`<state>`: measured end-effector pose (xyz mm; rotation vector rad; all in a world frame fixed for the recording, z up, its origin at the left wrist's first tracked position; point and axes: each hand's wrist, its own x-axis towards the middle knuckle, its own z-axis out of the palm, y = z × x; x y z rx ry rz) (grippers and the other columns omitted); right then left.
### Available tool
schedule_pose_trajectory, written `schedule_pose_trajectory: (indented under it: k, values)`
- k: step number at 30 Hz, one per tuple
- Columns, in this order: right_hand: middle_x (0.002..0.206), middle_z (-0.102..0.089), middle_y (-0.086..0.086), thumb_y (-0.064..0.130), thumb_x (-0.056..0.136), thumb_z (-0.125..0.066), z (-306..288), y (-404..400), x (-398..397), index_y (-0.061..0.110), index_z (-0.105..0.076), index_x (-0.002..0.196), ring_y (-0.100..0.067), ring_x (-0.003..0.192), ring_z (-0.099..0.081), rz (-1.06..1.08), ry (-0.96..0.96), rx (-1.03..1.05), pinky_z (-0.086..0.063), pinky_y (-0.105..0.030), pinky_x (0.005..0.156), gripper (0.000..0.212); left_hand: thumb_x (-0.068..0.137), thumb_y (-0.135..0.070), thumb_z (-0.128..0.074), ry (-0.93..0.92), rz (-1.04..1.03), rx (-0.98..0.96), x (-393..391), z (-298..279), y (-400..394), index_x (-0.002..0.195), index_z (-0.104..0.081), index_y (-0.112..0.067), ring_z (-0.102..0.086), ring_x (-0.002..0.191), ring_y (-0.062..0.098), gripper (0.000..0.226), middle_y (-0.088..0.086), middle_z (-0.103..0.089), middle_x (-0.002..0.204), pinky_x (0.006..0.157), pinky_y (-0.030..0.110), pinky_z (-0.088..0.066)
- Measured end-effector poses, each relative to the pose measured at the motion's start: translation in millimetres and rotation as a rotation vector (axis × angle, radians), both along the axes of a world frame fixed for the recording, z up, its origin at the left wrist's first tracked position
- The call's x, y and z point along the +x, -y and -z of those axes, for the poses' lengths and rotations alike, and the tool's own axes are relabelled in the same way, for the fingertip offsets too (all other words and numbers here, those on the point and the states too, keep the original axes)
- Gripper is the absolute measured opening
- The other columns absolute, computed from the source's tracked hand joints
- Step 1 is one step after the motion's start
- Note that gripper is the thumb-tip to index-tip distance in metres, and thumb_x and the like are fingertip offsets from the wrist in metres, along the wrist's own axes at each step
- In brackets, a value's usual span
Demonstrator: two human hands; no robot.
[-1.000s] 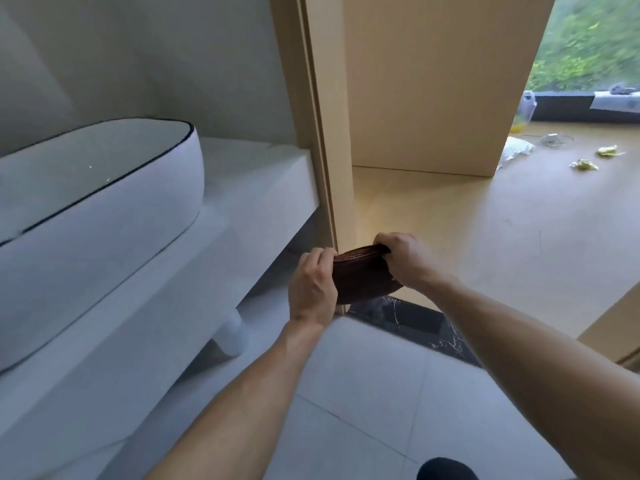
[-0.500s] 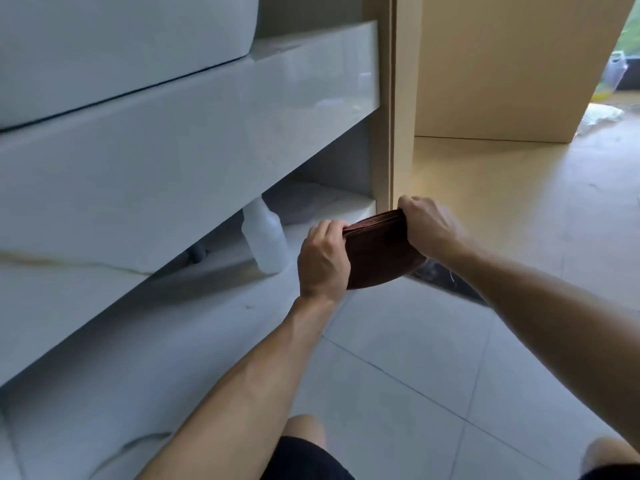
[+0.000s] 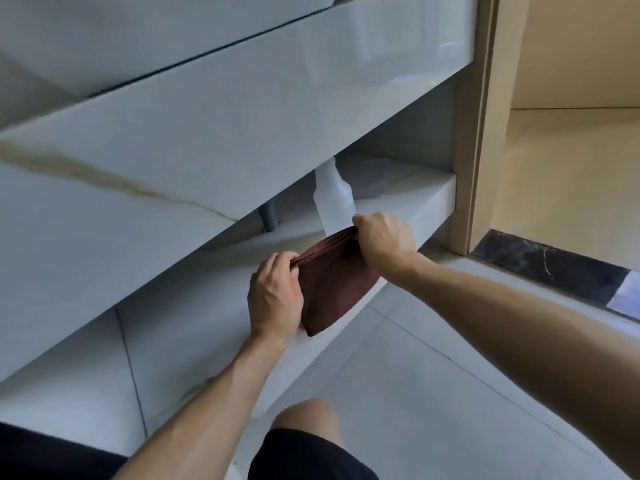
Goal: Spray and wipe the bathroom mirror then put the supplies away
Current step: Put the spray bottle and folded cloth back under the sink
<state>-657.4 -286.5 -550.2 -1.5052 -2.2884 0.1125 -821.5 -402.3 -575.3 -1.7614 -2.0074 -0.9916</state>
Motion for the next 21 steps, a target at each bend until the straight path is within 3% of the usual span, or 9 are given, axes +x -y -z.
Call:
schedule_pose_trajectory:
  k: [4, 7, 14, 21]
  values:
    - [0.071, -0.050, -0.009, -0.009, 0.081, -0.044, 13.6, 0.5, -53.6, 0.003, -0.059, 0.083, -0.033, 0.068, -0.052, -0.093, -0.292, -0.184, -0.038, -0.034, 0.056, 0.019, 0.090, -0.002, -0.062, -0.047, -0.122, -0.059, -40.9, 9.7, 16.3, 0.102, -0.066, -0.010, -0.063, 0.092, 0.033, 0.015, 0.008, -0.069, 0.099, 0.078, 0.043, -0.052]
    - [0.076, -0.053, -0.010, -0.013, 0.077, -0.041, 23.6, 0.0, -81.7, 0.001, -0.058, 0.081, -0.028, 0.068, -0.050, -0.117, -0.388, -0.205, -0.037, -0.033, 0.055, 0.022, 0.088, -0.004, -0.064, -0.090, -0.206, -0.091, -62.9, 15.3, 22.0, 0.099, -0.067, -0.011, -0.062, 0.089, 0.035, 0.013, 0.008, -0.071, 0.096, 0.076, 0.042, -0.049]
    - [0.065, -0.035, -0.003, -0.010, 0.088, -0.046, 32.5, -16.4, -113.2, 0.012, -0.040, 0.086, -0.029, 0.071, -0.047, -0.212, -0.235, -0.103, -0.039, -0.037, 0.063, 0.022, 0.084, -0.008, -0.071, -0.173, -0.363, -0.154, -90.5, 27.8, 7.4, 0.094, -0.069, -0.015, -0.059, 0.086, 0.034, 0.012, 0.007, -0.072, 0.085, 0.075, 0.040, -0.044]
    - [0.082, -0.049, -0.010, -0.006, 0.091, -0.044, 44.9, -30.9, -139.9, 0.006, -0.057, 0.097, -0.034, 0.078, -0.060, -0.234, -0.279, -0.154, -0.055, -0.043, 0.071, 0.019, 0.084, -0.009, -0.072, -0.208, -0.435, -0.224, -107.1, 36.3, -7.1, 0.096, -0.070, -0.013, -0.063, 0.087, 0.035, 0.013, 0.009, -0.074, 0.089, 0.075, 0.039, -0.044]
